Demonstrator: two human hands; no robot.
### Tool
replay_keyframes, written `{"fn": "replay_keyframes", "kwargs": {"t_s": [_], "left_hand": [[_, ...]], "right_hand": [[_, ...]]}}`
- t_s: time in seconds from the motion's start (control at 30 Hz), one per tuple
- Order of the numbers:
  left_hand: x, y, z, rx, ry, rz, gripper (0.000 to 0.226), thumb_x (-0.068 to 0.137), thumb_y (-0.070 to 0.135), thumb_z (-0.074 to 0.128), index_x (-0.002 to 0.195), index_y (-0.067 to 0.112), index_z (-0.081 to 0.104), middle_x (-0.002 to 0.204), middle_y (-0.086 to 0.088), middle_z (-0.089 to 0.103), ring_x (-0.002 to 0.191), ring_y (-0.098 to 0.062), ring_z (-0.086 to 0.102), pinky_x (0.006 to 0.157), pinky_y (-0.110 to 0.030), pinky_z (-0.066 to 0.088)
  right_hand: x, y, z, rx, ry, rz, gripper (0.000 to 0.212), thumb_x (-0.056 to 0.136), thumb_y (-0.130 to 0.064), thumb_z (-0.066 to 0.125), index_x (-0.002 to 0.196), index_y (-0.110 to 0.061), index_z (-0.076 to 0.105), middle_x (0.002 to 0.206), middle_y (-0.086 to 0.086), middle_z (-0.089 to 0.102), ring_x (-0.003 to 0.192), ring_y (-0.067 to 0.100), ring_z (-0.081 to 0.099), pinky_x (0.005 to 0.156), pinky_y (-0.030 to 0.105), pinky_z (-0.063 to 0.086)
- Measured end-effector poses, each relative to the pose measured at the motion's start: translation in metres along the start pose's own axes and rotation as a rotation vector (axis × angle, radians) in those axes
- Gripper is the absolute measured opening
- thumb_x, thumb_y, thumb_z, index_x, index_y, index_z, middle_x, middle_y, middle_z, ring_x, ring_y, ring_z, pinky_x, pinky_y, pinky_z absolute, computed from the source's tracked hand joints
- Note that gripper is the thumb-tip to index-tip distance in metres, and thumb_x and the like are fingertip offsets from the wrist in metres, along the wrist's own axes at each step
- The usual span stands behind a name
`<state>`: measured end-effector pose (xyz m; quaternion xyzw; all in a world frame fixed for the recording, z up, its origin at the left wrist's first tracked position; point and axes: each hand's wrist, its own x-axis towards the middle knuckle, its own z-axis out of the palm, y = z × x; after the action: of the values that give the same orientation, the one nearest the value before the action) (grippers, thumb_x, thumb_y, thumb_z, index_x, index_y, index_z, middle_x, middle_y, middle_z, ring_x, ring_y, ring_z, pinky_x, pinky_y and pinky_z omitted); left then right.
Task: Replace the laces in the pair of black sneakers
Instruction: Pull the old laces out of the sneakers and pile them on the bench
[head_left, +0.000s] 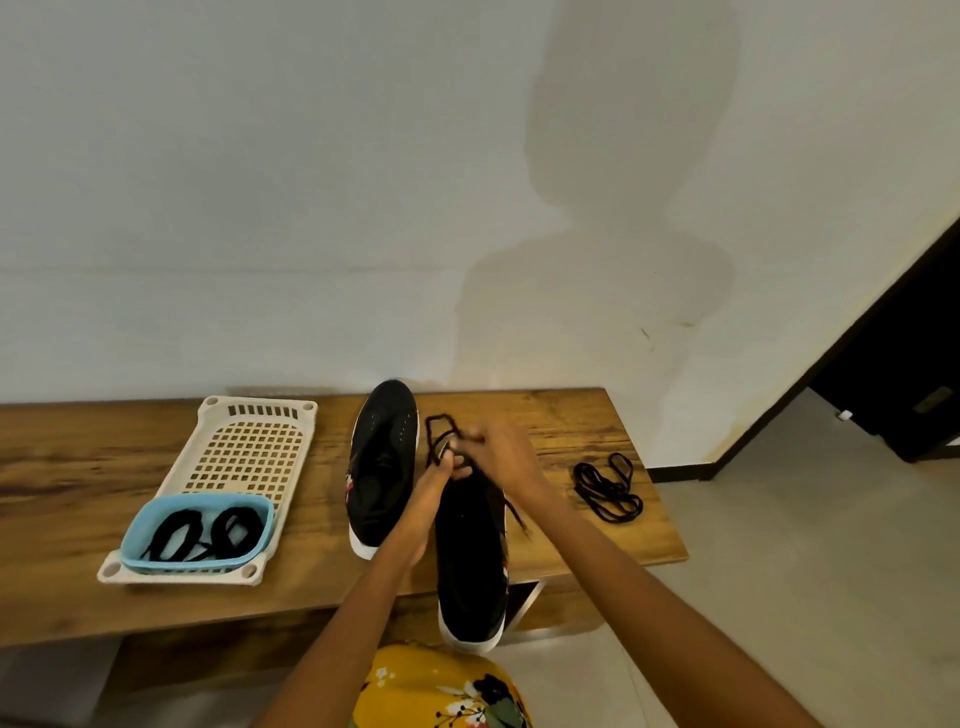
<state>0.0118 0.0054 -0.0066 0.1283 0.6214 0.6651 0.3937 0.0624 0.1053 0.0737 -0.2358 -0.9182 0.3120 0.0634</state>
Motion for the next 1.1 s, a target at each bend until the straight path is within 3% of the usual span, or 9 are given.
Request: {"fn": "replay_keyframes", "kwargs": {"t_s": [0.17,0.27,0.37,0.47,0.53,0.6,0.67,0.8,1.1], "left_hand": [[0.006,-0.015,-0.001,0.245,-0.051,0.024,0.007,0.089,0.019,0.063,0.096,0.020,0.063,0.102,0.005,0.064,0.112,-0.020,0.058,0.087,-0.018,0.047],[0.008,-0.012,0.008,0.311,0.035,0.044,0.010,0.085,0.015,0.068,0.079,0.020,0.061,0.091,-0.001,0.066,0.104,-0.025,0.063,0.091,-0.034,0.049],[0.007,0.007,0.015,0.066,0.127,-0.014,0.006,0.089,0.018,0.062,0.091,0.015,0.066,0.089,-0.001,0.067,0.093,-0.022,0.064,0.078,-0.026,0.051],[0.013,0.013,0.006,-0.172,0.287,-0.108,0.020,0.095,0.019,0.052,0.110,0.008,0.061,0.107,-0.005,0.064,0.098,-0.021,0.059,0.081,-0.030,0.045],[0.015,0.011,0.000,-0.157,0.345,-0.126,0.013,0.098,0.018,0.047,0.102,0.011,0.057,0.106,-0.007,0.063,0.091,-0.020,0.059,0.077,-0.035,0.045],[0.016,0.007,-0.002,0.047,0.351,-0.082,0.003,0.095,0.014,0.051,0.097,0.012,0.052,0.103,-0.012,0.060,0.086,-0.020,0.058,0.073,-0.034,0.046],[0.013,0.001,0.000,0.383,0.309,-0.013,0.029,0.090,0.013,0.056,0.114,0.008,0.040,0.107,-0.011,0.052,0.098,-0.026,0.058,0.076,-0.035,0.047],[0.005,-0.014,0.001,0.773,0.184,0.084,0.083,0.082,0.020,0.063,0.146,0.018,0.010,0.143,-0.009,0.027,0.120,-0.029,0.048,0.081,-0.033,0.047],[0.006,-0.009,-0.002,1.093,-0.099,0.034,0.096,0.076,0.035,0.071,0.148,0.019,0.010,0.147,-0.009,0.022,0.127,-0.027,0.041,0.094,-0.040,0.049]], "right_hand": [[0.023,-0.042,-0.055,0.413,0.146,0.076,0.019,0.086,-0.021,0.069,0.098,-0.006,0.072,0.070,0.001,0.066,0.057,0.008,0.060,0.072,0.023,0.056],[0.030,-0.052,-0.068,0.634,0.197,0.080,0.016,0.086,-0.016,0.069,0.096,-0.004,0.072,0.073,0.004,0.068,0.061,0.011,0.064,0.074,0.027,0.059],[0.032,-0.050,-0.062,0.713,0.194,0.082,0.017,0.087,-0.016,0.068,0.098,-0.003,0.071,0.078,0.006,0.069,0.063,0.010,0.064,0.072,0.024,0.058],[0.028,-0.022,-0.034,0.418,0.138,0.120,0.024,0.089,-0.018,0.065,0.110,-0.007,0.068,0.101,0.010,0.071,0.083,0.014,0.066,0.083,0.029,0.053],[0.017,0.002,-0.009,0.212,-0.015,0.173,0.036,0.088,-0.013,0.061,0.124,-0.008,0.060,0.118,0.011,0.065,0.103,0.019,0.062,0.089,0.030,0.048],[0.002,0.023,0.015,0.067,-0.183,0.197,0.048,0.087,-0.008,0.060,0.134,-0.009,0.050,0.126,0.013,0.058,0.113,0.024,0.056,0.094,0.033,0.046],[-0.013,0.038,0.034,-0.074,-0.264,0.167,0.056,0.086,-0.009,0.058,0.140,-0.011,0.041,0.133,0.013,0.048,0.124,0.026,0.046,0.100,0.034,0.042],[-0.025,0.045,0.053,-0.141,-0.133,0.119,0.055,0.085,-0.002,0.053,0.138,-0.012,0.042,0.132,0.010,0.041,0.125,0.025,0.040,0.099,0.032,0.040],[-0.015,0.042,0.061,-0.404,-0.050,0.074,0.034,0.090,0.000,0.053,0.122,-0.010,0.047,0.129,0.012,0.042,0.116,0.027,0.046,0.086,0.034,0.045]]}}
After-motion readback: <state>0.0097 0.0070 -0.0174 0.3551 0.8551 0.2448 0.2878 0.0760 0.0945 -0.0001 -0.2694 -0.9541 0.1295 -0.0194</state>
